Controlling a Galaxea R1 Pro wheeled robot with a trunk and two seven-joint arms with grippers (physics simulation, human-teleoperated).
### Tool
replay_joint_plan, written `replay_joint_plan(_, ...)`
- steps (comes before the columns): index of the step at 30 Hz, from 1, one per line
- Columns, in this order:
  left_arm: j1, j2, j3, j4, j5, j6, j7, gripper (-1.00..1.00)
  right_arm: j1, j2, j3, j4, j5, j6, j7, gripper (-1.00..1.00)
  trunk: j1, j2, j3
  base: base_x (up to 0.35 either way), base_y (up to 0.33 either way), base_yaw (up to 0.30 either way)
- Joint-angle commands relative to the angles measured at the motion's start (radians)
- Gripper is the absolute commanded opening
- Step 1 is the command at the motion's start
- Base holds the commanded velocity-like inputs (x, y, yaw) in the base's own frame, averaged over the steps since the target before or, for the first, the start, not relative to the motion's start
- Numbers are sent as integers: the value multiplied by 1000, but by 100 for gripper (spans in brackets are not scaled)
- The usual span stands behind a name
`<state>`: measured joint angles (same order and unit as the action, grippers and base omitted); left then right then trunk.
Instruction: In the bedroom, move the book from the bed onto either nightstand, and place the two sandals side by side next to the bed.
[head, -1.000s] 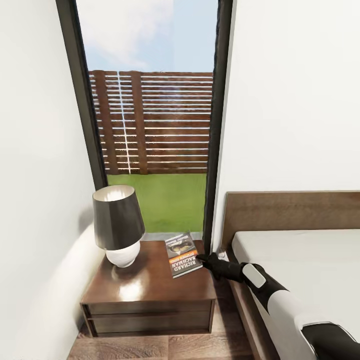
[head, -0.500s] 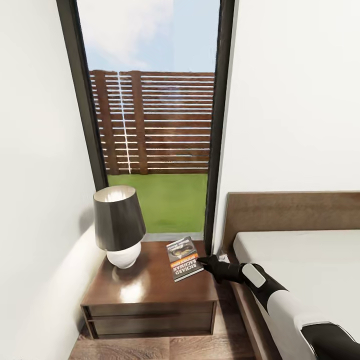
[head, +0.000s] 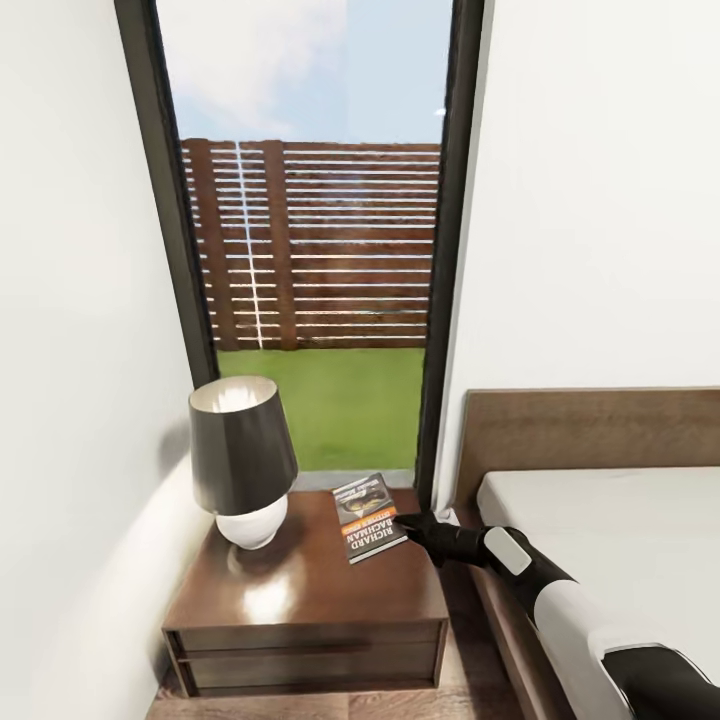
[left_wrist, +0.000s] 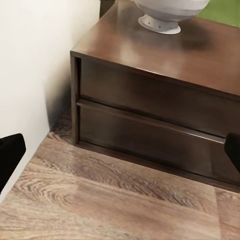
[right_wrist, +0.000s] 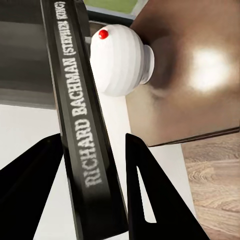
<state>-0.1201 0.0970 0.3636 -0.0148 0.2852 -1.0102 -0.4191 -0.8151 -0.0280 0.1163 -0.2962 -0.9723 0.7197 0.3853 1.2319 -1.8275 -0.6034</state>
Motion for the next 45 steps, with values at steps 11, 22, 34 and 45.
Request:
replay_joint_plan(11,-1,0,3,1,7,-1,-9,100,-1,-1,7,0,-3,-1,3,-100,0,0,-1,133,24,0)
replay_joint_plan(22,-1,0,3,1,7,24,-8,100,-1,-1,6,0,-3,-1,1,-100,0,0,-1,134,1,0)
replay_joint_plan(34,-1,0,3,1,7,27,-9,100,0,-1,5,0,-5,-3,1,-100,0,0,-1,138,0,0)
replay_joint_plan(45,-1,0,3,1,7,27,-9,100,-1,-1,5,0,-5,-3,1,-100,0,0,-1,138,0,0)
